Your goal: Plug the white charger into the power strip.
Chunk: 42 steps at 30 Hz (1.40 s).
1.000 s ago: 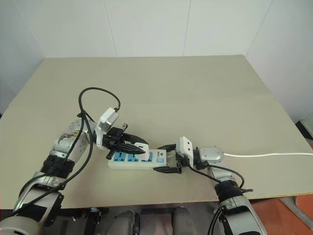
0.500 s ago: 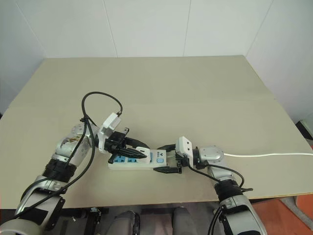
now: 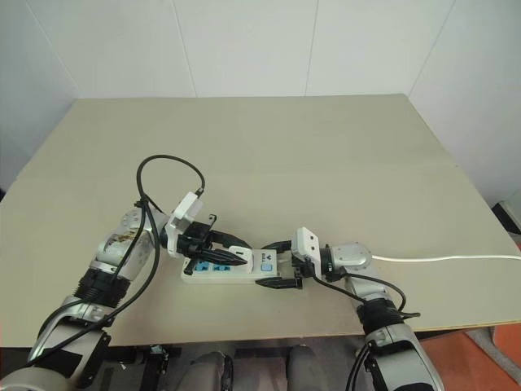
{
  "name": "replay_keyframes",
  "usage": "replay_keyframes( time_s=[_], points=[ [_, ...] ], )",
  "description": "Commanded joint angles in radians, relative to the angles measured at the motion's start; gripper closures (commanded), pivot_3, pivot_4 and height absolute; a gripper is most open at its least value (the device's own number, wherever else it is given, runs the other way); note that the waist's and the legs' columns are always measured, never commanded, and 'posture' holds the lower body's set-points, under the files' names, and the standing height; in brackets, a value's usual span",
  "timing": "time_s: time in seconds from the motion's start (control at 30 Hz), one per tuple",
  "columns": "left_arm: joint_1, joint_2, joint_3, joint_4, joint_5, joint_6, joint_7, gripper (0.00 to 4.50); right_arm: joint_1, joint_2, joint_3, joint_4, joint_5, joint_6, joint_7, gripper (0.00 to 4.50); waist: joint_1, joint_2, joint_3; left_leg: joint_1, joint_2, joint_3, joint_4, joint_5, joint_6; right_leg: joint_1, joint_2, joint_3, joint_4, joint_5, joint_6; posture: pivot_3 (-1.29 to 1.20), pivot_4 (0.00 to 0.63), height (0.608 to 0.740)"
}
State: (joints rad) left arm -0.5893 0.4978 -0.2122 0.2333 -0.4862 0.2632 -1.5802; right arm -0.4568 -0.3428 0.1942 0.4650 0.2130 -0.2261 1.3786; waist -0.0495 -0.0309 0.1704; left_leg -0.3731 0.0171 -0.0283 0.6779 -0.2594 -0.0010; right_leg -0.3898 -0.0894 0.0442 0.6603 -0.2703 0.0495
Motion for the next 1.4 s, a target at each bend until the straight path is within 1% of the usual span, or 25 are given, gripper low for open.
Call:
replay_keyframes(
  time_s=[0.03, 0.43, 1.1, 1.4],
  points=[
    [-0.003, -0.005, 0.022, -0.024, 0.001, -0.018, 0.006, 3.45, 0.004, 0.01, 0.028, 0.021, -0.013, 0.017, 0.001, 1.09, 0.0, 0.0, 0.0, 0.0, 0.0, 0.0, 0.0, 0.0, 0.0, 0.0, 0.0, 0.0, 0.0, 0.0, 0.0, 0.0, 0.15, 0.74],
    [0.008, -0.025, 0.034, -0.018, 0.013, -0.029, 0.031, 3.45, 0.006, 0.008, 0.028, 0.018, -0.014, 0.023, 0.0, 1.09, 0.0, 0.0, 0.0, 0.001, 0.0, 0.0, 0.0, 0.0, 0.0, 0.001, 0.0, 0.0, 0.0, 0.0, 0.0, 0.0, 0.15, 0.74],
    [0.008, -0.022, 0.033, 0.013, 0.035, -0.068, 0.034, 3.45, 0.011, 0.009, 0.028, 0.01, -0.012, 0.03, -0.003, 1.09, 0.0, 0.0, 0.0, 0.001, 0.0, 0.0, -0.001, 0.0, 0.0, 0.001, 0.0, 0.0, -0.001, 0.0, 0.0, 0.0, 0.15, 0.74],
    [0.065, -0.024, 0.032, 0.046, 0.074, -0.174, 0.032, 3.45, 0.014, 0.009, 0.026, 0.004, -0.008, 0.038, -0.006, 1.09, -0.001, 0.0, 0.0, 0.001, 0.0, 0.0, -0.002, 0.0, 0.0, 0.001, 0.0, 0.0, -0.002, 0.0, 0.0, 0.0, 0.15, 0.74]
  ],
)
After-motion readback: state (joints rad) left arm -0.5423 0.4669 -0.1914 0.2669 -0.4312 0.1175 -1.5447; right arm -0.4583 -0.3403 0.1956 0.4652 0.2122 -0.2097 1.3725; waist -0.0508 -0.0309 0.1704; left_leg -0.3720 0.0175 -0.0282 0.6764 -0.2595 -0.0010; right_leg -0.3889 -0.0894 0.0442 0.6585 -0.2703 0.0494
